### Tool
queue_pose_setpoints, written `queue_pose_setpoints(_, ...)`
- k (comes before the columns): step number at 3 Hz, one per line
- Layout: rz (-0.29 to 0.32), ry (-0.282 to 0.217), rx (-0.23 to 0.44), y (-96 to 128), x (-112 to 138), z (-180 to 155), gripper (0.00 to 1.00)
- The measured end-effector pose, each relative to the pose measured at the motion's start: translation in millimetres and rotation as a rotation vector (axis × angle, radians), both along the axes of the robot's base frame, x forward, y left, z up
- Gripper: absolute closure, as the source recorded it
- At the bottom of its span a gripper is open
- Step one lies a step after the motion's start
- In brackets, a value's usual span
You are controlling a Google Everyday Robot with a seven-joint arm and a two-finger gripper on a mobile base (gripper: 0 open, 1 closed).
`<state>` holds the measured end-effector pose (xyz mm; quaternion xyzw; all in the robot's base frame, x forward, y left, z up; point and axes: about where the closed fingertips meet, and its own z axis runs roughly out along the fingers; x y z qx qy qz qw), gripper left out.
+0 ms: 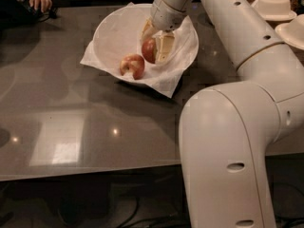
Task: Pick apple from white bowl
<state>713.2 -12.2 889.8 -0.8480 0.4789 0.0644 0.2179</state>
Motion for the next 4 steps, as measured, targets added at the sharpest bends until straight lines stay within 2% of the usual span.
queue_pose_setpoints(2, 0.014, -0.072, 0.039, -3.4, -24.6, 56.4, 1.0)
queue_pose_setpoints(4, 0.041, -0.201, 0.139, -13.9, -82.0, 138.0, 1.0)
